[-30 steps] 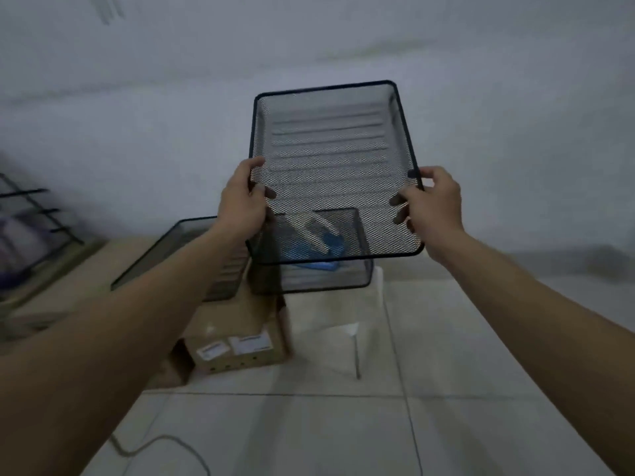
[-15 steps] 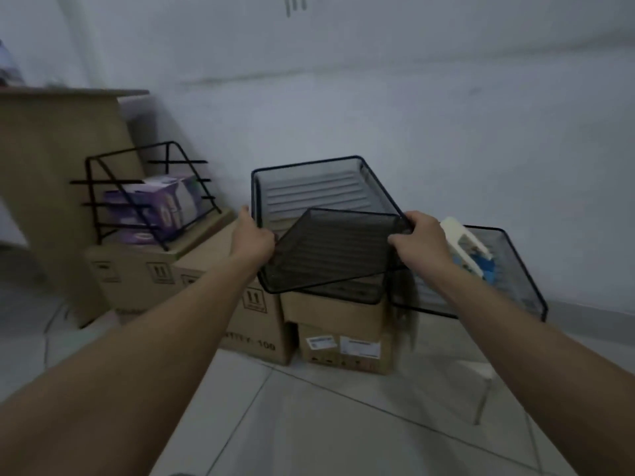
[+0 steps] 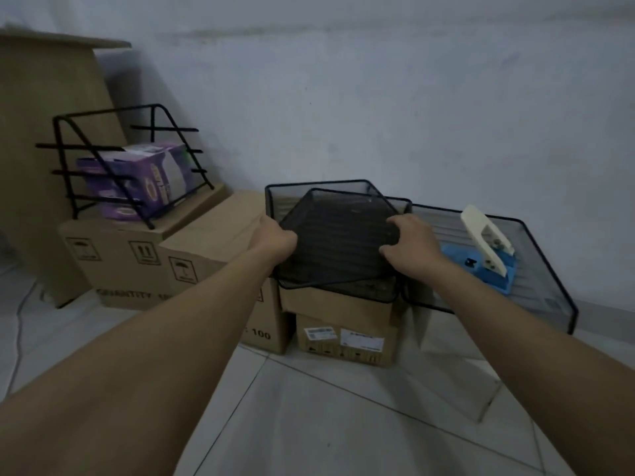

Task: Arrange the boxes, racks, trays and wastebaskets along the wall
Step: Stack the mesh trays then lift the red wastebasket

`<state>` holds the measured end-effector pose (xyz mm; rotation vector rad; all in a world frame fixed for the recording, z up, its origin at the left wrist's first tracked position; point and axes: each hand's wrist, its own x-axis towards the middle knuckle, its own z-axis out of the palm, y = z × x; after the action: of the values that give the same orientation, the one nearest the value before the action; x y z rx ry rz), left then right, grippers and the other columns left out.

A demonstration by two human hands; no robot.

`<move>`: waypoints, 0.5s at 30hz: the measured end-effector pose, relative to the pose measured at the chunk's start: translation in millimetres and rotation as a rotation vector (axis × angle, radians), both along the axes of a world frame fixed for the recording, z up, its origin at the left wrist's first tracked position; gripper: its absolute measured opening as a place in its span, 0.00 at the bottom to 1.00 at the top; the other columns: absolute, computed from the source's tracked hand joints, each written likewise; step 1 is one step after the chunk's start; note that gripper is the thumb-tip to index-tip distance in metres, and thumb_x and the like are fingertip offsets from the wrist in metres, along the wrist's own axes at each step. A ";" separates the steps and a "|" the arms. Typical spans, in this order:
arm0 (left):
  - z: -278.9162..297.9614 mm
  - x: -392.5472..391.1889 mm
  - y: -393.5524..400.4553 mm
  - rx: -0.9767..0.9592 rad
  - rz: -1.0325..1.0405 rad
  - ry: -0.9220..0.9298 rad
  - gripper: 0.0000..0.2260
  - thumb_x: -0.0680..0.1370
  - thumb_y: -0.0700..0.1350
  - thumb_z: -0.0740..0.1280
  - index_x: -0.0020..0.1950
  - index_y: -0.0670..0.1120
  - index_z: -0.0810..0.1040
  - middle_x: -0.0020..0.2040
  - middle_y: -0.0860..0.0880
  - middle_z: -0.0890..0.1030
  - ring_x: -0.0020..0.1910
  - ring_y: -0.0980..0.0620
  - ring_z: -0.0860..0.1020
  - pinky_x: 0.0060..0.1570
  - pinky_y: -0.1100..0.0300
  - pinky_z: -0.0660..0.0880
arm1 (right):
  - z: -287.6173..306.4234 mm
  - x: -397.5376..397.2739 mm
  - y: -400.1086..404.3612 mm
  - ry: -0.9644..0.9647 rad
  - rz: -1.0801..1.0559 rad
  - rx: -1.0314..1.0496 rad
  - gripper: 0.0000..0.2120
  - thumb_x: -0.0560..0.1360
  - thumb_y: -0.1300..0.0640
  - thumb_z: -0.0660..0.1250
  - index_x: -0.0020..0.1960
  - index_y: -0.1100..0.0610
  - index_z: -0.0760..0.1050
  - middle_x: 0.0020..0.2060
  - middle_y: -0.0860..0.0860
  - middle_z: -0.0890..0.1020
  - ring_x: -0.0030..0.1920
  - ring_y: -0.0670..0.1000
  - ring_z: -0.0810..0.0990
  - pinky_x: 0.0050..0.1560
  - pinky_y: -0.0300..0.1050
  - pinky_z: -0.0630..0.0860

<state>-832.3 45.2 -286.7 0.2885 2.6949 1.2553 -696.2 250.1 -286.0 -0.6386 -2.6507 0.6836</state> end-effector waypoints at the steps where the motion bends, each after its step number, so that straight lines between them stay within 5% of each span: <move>1: 0.9 -3.6 2.9 -0.024 0.006 0.023 0.24 0.77 0.45 0.63 0.72 0.41 0.64 0.62 0.40 0.74 0.57 0.39 0.76 0.54 0.49 0.77 | -2.5 -3.7 2.8 -0.003 0.000 0.015 0.28 0.75 0.53 0.68 0.73 0.56 0.67 0.70 0.54 0.68 0.69 0.57 0.66 0.70 0.52 0.67; 5: 15.2 -13.5 12.1 -0.205 -0.009 0.100 0.24 0.67 0.54 0.62 0.58 0.42 0.75 0.54 0.41 0.79 0.50 0.39 0.78 0.50 0.48 0.79 | -11.1 -11.9 4.2 0.048 -0.037 0.110 0.24 0.75 0.53 0.66 0.69 0.58 0.70 0.67 0.56 0.70 0.69 0.59 0.66 0.71 0.54 0.63; 9: 20.2 -12.8 15.8 -0.363 0.000 0.189 0.27 0.72 0.54 0.63 0.67 0.42 0.70 0.65 0.40 0.73 0.63 0.38 0.72 0.62 0.45 0.71 | -16.0 -11.8 -12.4 0.128 -0.048 0.173 0.20 0.75 0.54 0.65 0.65 0.56 0.72 0.72 0.56 0.67 0.74 0.57 0.60 0.77 0.57 0.47; 15: 31.0 14.1 15.6 -0.428 -0.120 0.269 0.27 0.75 0.52 0.61 0.71 0.42 0.64 0.71 0.40 0.67 0.69 0.39 0.65 0.65 0.43 0.64 | 7.4 5.8 -39.8 0.089 -0.049 0.066 0.19 0.74 0.56 0.65 0.64 0.55 0.72 0.74 0.55 0.65 0.76 0.56 0.59 0.76 0.61 0.52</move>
<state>-818.2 60.8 -255.8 0.5828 3.0236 0.6189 -690.4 210.3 -278.5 -0.6371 -2.5559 0.5947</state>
